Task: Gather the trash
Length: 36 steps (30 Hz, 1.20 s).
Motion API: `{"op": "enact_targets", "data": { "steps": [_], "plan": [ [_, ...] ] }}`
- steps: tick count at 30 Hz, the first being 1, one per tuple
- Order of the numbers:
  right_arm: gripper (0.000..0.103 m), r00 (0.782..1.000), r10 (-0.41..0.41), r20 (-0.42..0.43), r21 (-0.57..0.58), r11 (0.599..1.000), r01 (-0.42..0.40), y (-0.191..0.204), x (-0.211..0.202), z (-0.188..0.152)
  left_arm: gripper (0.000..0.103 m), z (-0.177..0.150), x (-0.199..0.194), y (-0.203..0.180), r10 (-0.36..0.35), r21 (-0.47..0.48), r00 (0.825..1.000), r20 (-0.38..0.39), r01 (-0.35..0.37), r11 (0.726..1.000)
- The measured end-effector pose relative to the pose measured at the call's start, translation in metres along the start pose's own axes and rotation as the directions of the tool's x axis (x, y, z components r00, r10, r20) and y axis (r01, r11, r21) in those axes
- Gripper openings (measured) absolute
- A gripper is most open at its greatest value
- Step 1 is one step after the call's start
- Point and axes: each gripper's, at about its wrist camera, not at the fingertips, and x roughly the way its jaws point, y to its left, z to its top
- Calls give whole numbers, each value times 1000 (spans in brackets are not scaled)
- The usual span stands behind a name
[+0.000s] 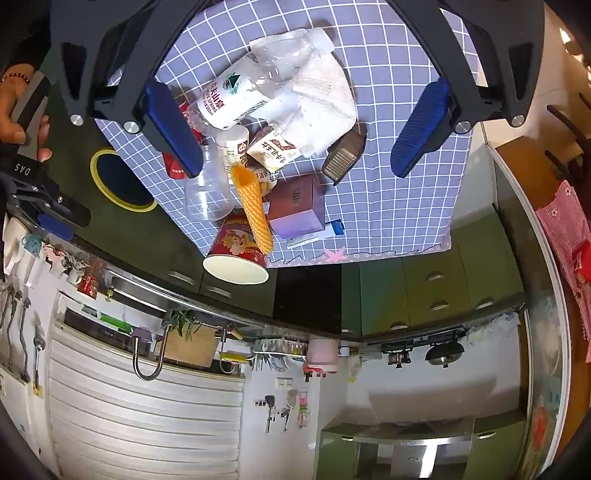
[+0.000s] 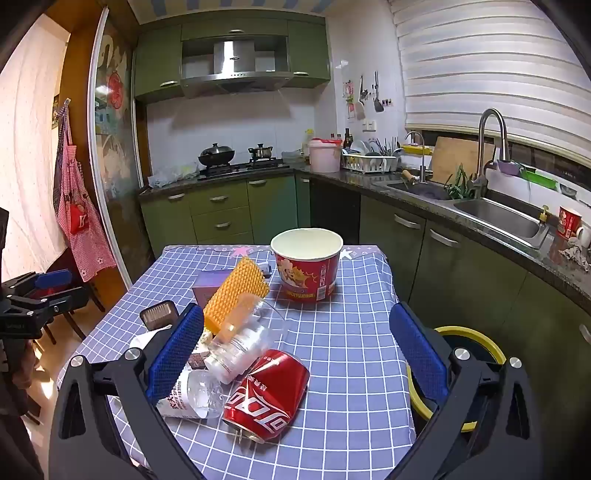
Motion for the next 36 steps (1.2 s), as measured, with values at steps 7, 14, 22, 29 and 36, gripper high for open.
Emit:
{"op": "enact_targets", "data": {
  "steps": [7, 14, 22, 29, 36],
  "plan": [
    [99, 1000, 0, -2, 0, 1000, 0, 0, 1, 0, 97, 1, 0, -2, 30, 16, 999, 16, -30, 999],
    [99, 1000, -1, -3, -3, 1000, 1, 1, 1, 0, 97, -1, -1, 4, 27, 12, 999, 25, -28, 1000],
    [99, 1000, -1, -2, 0, 1000, 1, 0, 0, 0, 97, 3, -5, -3, 34, 30, 999, 28, -35, 999],
    [99, 1000, 0, -4, -1, 1000, 0, 6, 1, -1, 97, 4, -6, -4, 35, 29, 999, 28, -35, 999],
    [99, 1000, 3, -9, 1, 1000, -3, 4, 7, -2, 97, 4, -6, -6, 31, 34, 999, 34, -33, 999]
  ]
}}
